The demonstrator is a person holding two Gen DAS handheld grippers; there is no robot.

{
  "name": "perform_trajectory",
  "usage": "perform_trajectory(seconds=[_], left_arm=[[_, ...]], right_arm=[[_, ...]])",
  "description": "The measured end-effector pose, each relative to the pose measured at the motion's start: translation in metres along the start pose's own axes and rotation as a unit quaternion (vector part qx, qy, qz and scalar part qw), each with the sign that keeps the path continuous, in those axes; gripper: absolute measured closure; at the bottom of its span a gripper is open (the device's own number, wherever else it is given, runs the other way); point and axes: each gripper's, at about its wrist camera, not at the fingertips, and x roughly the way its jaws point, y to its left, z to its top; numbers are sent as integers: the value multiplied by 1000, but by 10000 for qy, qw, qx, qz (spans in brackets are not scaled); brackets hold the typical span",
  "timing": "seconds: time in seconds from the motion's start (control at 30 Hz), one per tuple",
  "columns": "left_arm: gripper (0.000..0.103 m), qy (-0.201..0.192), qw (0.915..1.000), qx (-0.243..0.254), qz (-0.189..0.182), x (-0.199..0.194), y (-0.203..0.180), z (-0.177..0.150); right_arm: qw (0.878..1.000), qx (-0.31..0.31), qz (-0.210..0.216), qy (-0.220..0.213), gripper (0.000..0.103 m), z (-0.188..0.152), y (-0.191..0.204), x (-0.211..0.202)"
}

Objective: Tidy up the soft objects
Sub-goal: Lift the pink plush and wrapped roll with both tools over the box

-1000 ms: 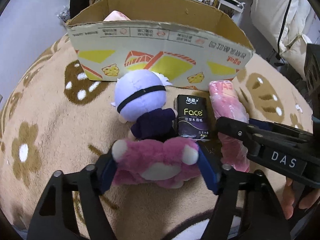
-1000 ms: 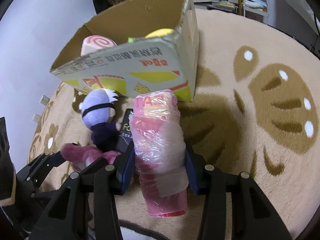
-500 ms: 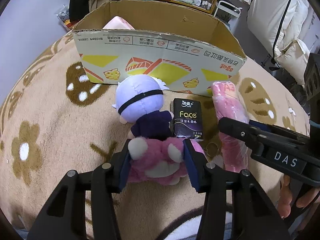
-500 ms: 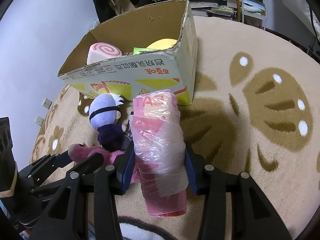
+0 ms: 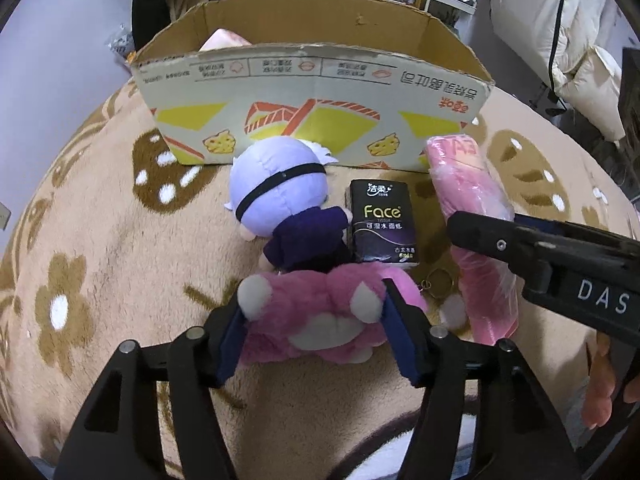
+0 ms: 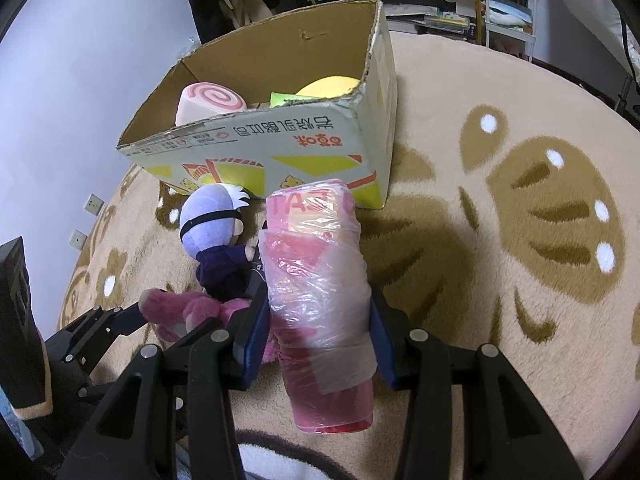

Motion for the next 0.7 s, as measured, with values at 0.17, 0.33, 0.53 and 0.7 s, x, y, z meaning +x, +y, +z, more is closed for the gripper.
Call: perform_trajectory(seconds=[0.17,0.33,0.53,0.7], left_arm=[[59,-36,10000,20,-71,-7,1,0],[60,-56,9999,80,-86,-11,0,1],[60,-94,9999,-64,-110,-16,6,4],[60,-246,9997,-90,-35,-28,10,5]], right_arm=[[10000,26,8,-21,55,0,-2,-1],[10000,37,36,-36,55,1,-3,-3],[9998,51,138,-144,55,3,-4,-9],[9993,46,218,-295,55,7,-3,-19]])
